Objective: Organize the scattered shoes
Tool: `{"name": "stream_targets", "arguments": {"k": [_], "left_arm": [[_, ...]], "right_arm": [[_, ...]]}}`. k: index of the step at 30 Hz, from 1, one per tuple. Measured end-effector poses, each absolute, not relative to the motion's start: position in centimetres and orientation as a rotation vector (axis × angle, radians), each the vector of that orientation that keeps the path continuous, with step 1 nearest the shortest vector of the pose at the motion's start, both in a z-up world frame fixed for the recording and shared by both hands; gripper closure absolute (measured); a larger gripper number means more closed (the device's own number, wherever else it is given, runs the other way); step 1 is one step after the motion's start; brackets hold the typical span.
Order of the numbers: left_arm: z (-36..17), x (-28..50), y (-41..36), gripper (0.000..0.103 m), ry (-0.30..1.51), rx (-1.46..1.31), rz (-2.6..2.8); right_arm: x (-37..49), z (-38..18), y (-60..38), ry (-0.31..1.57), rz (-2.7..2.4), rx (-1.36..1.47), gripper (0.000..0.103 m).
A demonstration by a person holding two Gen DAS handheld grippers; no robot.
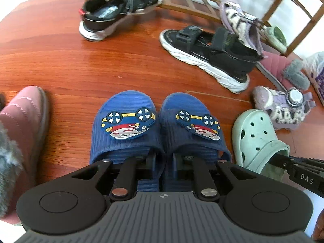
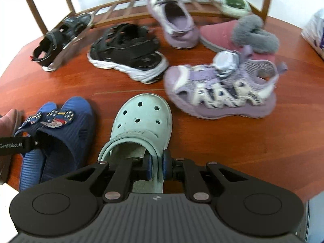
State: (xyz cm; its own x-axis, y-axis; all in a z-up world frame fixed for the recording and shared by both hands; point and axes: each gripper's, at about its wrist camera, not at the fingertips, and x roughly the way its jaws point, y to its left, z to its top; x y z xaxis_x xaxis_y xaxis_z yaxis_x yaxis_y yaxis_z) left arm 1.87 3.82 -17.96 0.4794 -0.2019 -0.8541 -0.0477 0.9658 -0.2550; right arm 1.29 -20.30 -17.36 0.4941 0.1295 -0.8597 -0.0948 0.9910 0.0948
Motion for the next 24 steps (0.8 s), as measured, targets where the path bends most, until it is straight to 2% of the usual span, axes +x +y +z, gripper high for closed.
{"name": "stream_targets", "arguments": {"k": [13, 19, 22, 24], "left_arm": [[-17.9, 2.4, -0.9, 0.086, 1.086, -0.265, -0.163], [-18.1, 2.7, -2.1, 0.083, 1.101, -0.243, -0.182], [-18.2, 2.9, -2.1, 0.077, 1.106, -0.243, -0.194], [-18.1, 2.9, -2.2, 0.067, 1.112, -0.231, -0.205]], "right_arm": [[1.0, -17.5, -24.7, 1.058, 0.118, 0.072, 0.091], [1.3, -17.8, -24.8, 1.071, 0.145, 0.062, 0.090], [1.5, -17.8, -24.9, 1.073, 0.149, 0.059, 0.086], [1.6, -17.8, -25.0, 1.074, 0.150, 0.061, 0.085]]}}
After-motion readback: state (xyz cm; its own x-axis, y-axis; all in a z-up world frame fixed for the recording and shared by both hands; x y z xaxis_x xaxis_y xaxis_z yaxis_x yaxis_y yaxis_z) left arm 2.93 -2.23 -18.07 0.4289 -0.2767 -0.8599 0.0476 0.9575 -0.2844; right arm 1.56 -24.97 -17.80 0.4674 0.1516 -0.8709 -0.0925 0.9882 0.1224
